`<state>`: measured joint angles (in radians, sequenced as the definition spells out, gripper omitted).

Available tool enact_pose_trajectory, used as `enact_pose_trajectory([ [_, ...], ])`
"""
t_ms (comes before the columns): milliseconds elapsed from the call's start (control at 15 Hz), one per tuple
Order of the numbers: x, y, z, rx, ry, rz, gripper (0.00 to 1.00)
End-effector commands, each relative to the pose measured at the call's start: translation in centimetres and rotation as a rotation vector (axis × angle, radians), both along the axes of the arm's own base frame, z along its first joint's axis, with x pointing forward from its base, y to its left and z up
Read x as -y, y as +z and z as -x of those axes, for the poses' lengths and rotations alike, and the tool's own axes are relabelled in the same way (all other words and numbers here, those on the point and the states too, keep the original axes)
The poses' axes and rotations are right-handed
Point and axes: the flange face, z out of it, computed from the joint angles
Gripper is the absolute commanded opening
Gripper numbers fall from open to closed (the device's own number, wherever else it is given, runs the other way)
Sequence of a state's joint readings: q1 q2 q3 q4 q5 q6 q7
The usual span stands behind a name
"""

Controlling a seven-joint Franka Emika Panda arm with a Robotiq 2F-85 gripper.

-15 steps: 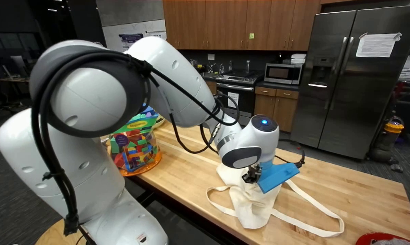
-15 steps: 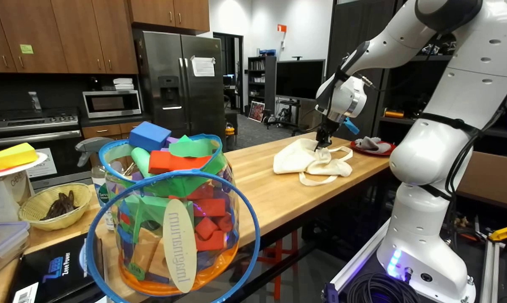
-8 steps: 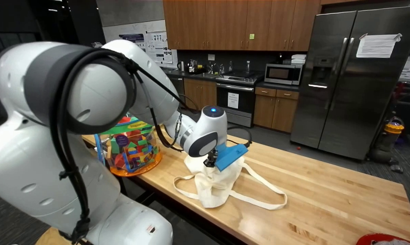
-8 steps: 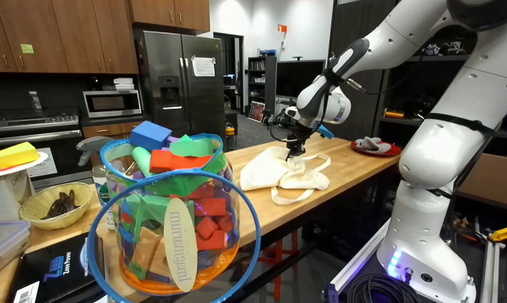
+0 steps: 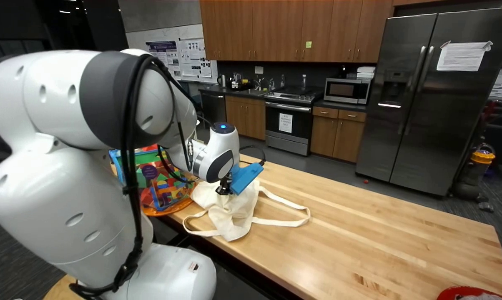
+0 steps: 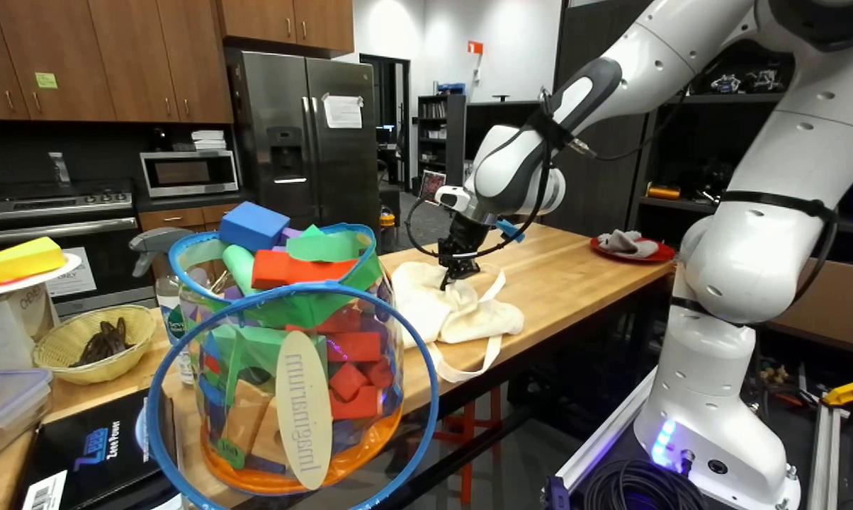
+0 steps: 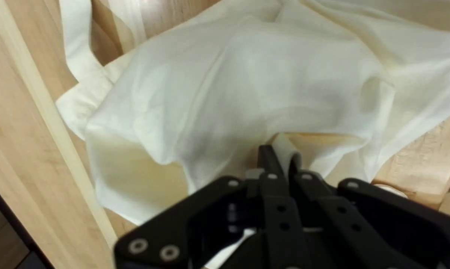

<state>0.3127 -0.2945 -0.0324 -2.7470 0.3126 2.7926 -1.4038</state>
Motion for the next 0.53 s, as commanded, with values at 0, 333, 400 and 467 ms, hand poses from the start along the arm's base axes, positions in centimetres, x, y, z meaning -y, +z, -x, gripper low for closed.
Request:
enact_pose_trajectory([
  [0, 2.7, -1.7, 0.6, -0.021, -0.015, 0.027, 0.01],
  [333, 10.1, -3.3, -0.2, -0.065, -0.163, 0.025, 0.01],
  [400, 11.4, -3.7, -0.2, -0.071, -0.187, 0.021, 0.01],
  [467, 12.8, -4.0, -0.1, -0.08, -0.207, 0.016, 0.01],
])
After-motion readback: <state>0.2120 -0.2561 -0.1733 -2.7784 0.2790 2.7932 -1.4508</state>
